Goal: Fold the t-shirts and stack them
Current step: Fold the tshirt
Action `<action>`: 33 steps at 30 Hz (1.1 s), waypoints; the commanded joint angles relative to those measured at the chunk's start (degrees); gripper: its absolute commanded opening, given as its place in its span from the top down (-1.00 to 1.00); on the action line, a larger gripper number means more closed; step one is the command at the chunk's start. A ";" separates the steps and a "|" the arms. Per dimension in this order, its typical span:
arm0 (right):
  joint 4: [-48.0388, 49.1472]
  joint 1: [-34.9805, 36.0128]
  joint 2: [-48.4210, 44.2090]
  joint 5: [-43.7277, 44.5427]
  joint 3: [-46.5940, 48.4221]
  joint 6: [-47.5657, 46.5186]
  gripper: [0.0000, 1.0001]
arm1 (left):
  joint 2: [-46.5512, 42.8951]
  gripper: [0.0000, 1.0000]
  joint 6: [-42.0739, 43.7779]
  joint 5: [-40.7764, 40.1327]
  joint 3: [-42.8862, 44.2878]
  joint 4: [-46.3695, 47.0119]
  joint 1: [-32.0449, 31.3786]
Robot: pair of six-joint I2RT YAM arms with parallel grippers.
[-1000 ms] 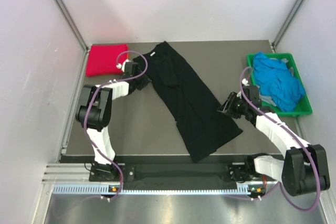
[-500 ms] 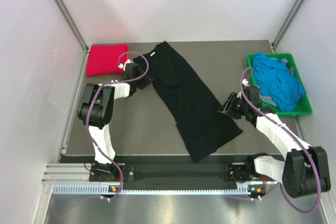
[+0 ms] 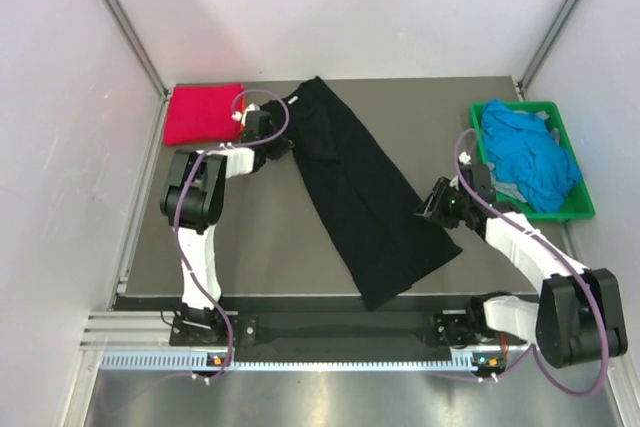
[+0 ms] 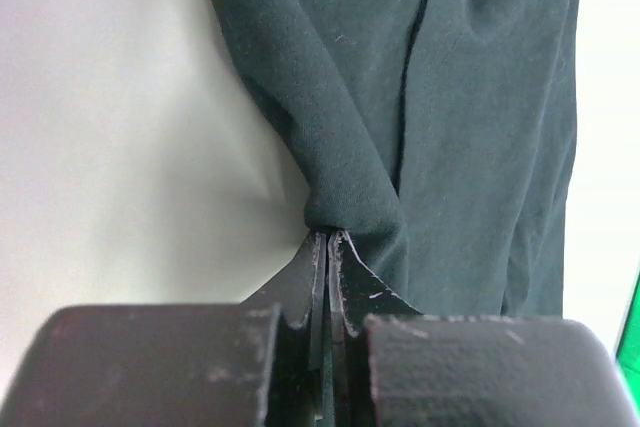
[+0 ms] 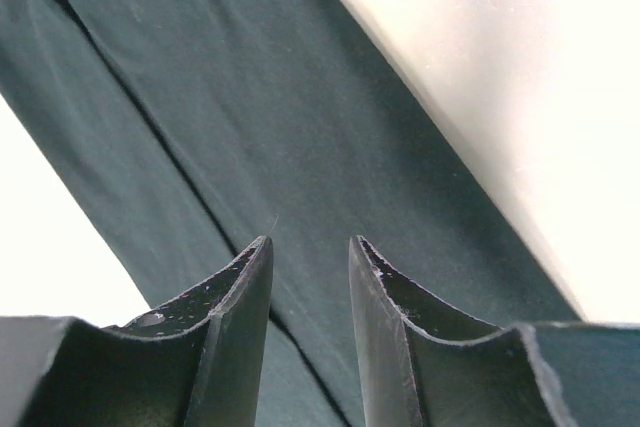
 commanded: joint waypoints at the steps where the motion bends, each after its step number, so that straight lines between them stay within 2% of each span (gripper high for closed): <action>1: 2.84 0.68 1.15 0.54 2.36 0.33 0.25 | 3.34 1.00 2.82 -3.60 4.71 -2.42 0.10; 5: 2.76 0.77 2.20 0.80 3.07 0.33 0.25 | 5.10 1.00 4.57 -6.05 9.36 -5.41 0.19; 10: 0.83 0.94 4.14 2.73 4.47 -1.07 0.25 | 6.77 1.00 5.98 -7.65 11.22 -6.47 0.19; 19: -12.79 -0.46 10.29 14.51 9.13 -4.50 0.28 | 8.36 1.00 5.19 -5.37 11.13 -6.56 0.28; 25: -16.14 -1.08 16.26 12.94 12.73 -10.39 0.24 | 9.41 1.00 6.16 -3.63 12.18 -6.99 0.54; 30: -16.93 -1.08 16.28 12.41 10.90 -10.58 0.26 | 11.08 1.00 7.83 -1.77 15.26 -8.40 1.42; 32: -16.58 -0.99 15.31 10.84 8.53 -9.78 0.31 | 11.52 1.00 8.53 -0.98 16.14 -8.23 1.68; 33: -16.06 -1.08 14.08 9.61 7.65 -9.26 0.41 | 11.87 1.00 8.79 -0.71 16.49 -7.88 1.68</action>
